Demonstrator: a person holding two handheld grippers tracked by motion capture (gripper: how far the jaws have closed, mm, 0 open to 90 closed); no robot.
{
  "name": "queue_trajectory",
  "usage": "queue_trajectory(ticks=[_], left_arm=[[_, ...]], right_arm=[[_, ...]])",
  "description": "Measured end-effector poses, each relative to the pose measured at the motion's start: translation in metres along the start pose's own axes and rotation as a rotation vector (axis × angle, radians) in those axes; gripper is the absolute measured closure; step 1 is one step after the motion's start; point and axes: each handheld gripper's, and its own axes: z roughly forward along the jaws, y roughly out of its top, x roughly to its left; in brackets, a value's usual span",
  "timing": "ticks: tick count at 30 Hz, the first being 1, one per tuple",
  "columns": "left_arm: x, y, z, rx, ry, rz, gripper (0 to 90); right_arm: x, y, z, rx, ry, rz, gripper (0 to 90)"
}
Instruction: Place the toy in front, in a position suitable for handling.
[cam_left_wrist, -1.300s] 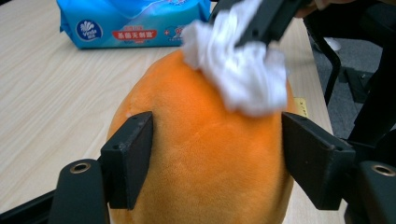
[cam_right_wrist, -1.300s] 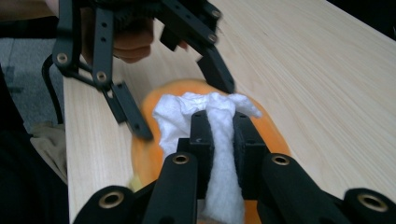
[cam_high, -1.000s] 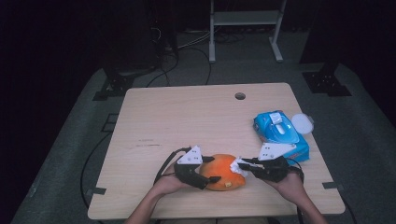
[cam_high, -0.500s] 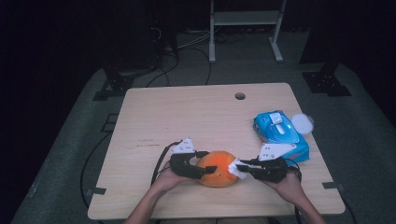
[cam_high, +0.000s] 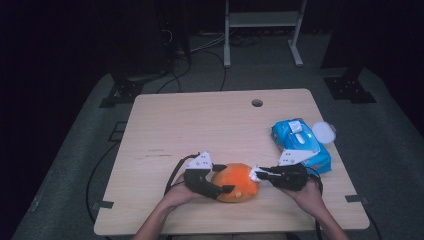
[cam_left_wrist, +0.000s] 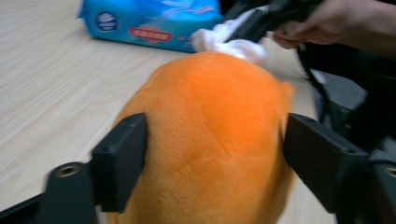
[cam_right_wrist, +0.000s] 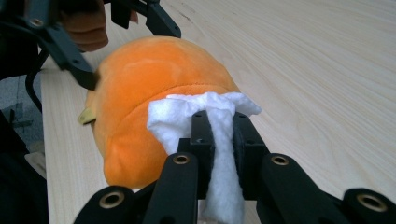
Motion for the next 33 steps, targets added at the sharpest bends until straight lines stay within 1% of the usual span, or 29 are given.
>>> queue_trajectory(ticks=[1,2,3,4,5,6,7,8,9,10,11,12,13,14,15,16,17,18,20,21,22,23,25,26,28,29,30,31,33], left_arm=[[0.002,0.0,-0.001,-0.011,-0.01,-0.007,16.1],[0.006,0.0,-0.001,-0.027,0.004,-0.047,13.0],[0.006,0.0,-0.001,-0.027,0.004,-0.047,9.4],[0.009,0.0,0.002,-0.018,0.027,-0.072,9.4],[0.012,-0.001,0.009,0.011,0.032,-0.101,3.9],[0.012,-0.001,0.009,0.011,0.032,-0.101,4.0],[0.011,-0.002,0.015,0.006,0.008,-0.117,7.0],[0.011,-0.002,0.015,0.006,0.008,-0.117,12.8],[0.006,-0.002,0.017,0.01,0.022,-0.071,21.1],[0.002,0.0,0.017,0.011,0.035,-0.047,21.1],[-0.002,0.003,0.017,0.006,0.058,-0.012,30.5],[-0.005,0.005,0.015,-0.012,0.083,0.014,30.5],[-0.008,0.007,0.012,-0.06,0.137,0.032,34.9],[-0.008,0.007,0.012,-0.06,0.137,0.032,35.3],[-0.008,0.007,0.011,-0.075,0.188,0.05,35.3],[-0.008,0.007,0.011,-0.067,0.211,0.065,35.1],[-0.006,0.005,0.011,-0.051,0.211,0.062,34.8],[-0.004,0.001,0.01,-0.037,0.199,0.053,34.1],[-0.003,-0.001,0.009,-0.021,0.188,0.048,32.8],[-0.002,-0.003,0.006,-0.01,0.166,0.031,31.6],[0.0,-0.005,0.004,-0.004,0.151,0.026,30.1],[0.001,-0.007,0.002,0.004,0.117,0.014,26.6],[0.005,-0.006,-0.005,-0.001,0.052,-0.005,19.7],[0.005,-0.006,-0.005,-0.001,0.052,-0.005,16.6],[0.012,-0.003,-0.012,-0.049,0.055,-0.06,12.9],[0.015,-0.002,-0.012,-0.054,0.086,-0.079,7.5],[0.015,-0.002,-0.012,-0.054,0.086,-0.079,6.2],[0.017,-0.006,-0.006,-0.008,0.073,-0.086,5.9],[0.016,-0.011,0.001,0.001,0.042,-0.087,10.4]], right_arm=[[0.002,0.001,0.0,-0.001,0.001,-0.013,80.3],[0.002,0.001,-0.001,-0.004,0.003,-0.018,80.3],[0.002,0.001,-0.001,-0.004,0.003,-0.018,80.3],[0.003,0.002,0.0,-0.009,0.006,-0.02,80.3],[0.005,0.006,-0.001,-0.03,0.037,-0.01,80.2],[0.007,0.007,-0.001,-0.04,0.05,-0.012,80.2],[0.009,0.009,-0.001,-0.06,0.078,-0.013,80.2],[0.009,0.009,-0.001,-0.06,0.078,-0.013,80.2],[0.016,0.014,0.002,-0.075,0.104,-0.031,80.2],[0.016,0.014,0.002,-0.075,0.104,-0.031,80.2],[0.022,0.018,0.005,-0.068,0.075,-0.066,80.3],[0.022,0.018,0.005,-0.068,0.075,-0.066,80.3],[0.019,0.018,0.003,-0.084,0.047,-0.052,80.3],[0.019,0.018,0.003,-0.084,0.047,-0.052,80.3],[0.016,0.018,0.002,-0.089,0.037,-0.037,80.3],[0.011,0.016,0.001,-0.09,0.008,-0.021,80.3],[0.007,0.013,0.001,-0.078,-0.003,-0.005,80.3],[0.0,0.006,0.006,-0.041,-0.015,0.016,80.3],[-0.002,0.003,0.007,-0.024,-0.018,0.023,80.4],[-0.003,-0.002,0.01,-0.009,-0.003,0.045,80.4],[-0.002,-0.002,0.011,-0.008,0.001,0.042,80.4],[0.002,-0.001,0.012,-0.012,0.012,0.039,80.4],[0.009,0.003,0.014,-0.013,0.02,0.004,80.4],[0.009,0.003,0.014,-0.013,0.02,0.004,80.4],[0.013,0.005,0.015,-0.023,0.037,-0.016,80.4],[0.016,0.006,0.015,-0.031,0.07,-0.021,80.4],[0.016,0.006,0.015,-0.031,0.07,-0.021,80.4],[0.018,0.007,0.015,-0.043,0.088,-0.025,80.3],[0.022,0.01,0.016,-0.057,0.103,-0.037,80.3]])
